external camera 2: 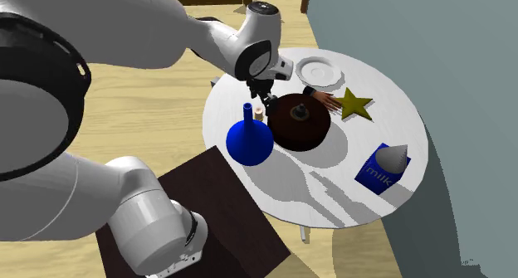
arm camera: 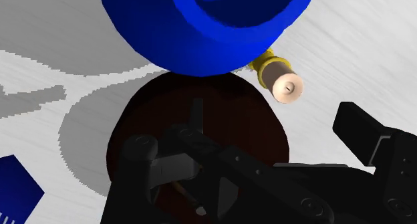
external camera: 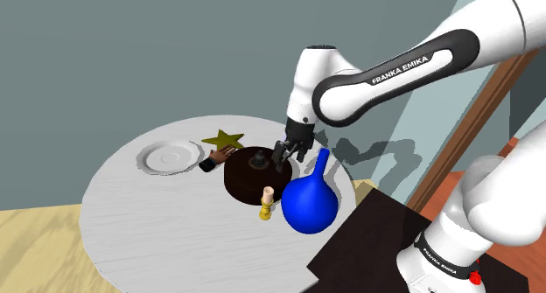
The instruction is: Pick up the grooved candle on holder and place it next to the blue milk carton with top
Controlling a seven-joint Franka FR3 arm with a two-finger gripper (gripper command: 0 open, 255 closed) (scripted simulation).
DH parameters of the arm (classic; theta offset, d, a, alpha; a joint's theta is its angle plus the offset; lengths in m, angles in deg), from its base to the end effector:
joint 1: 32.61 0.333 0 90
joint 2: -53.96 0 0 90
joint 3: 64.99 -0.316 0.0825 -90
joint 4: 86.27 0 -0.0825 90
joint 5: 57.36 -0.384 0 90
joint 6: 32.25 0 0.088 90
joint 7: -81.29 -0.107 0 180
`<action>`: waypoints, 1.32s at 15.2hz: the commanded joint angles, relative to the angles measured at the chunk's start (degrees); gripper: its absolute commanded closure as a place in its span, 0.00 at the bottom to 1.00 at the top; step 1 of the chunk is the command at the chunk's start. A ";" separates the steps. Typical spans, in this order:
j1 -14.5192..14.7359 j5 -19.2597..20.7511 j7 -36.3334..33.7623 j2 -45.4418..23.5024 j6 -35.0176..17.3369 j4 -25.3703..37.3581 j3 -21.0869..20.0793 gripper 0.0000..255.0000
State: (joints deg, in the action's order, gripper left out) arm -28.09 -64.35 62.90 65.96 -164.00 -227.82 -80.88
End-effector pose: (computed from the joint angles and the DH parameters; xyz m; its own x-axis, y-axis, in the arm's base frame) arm 0.4267 0.1611 0.3712 0.9986 -0.0498 0.0182 -0.0490 -0.9978 -0.0446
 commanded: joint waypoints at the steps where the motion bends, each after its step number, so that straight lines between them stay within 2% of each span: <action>1: -0.01 1.58 -2.01 -4.90 -3.56 1.26 -1.21 0.00; 7: 1.07 8.97 -9.31 -18.89 -10.94 6.86 -2.69 0.00; 14: 1.80 11.75 -11.27 -23.76 -16.00 6.42 -1.73 0.00; 20: 1.88 11.99 -11.44 -24.18 -16.40 6.41 -1.62 0.00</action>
State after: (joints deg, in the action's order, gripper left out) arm -26.22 -52.37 51.46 41.80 -180.37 -221.40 -82.50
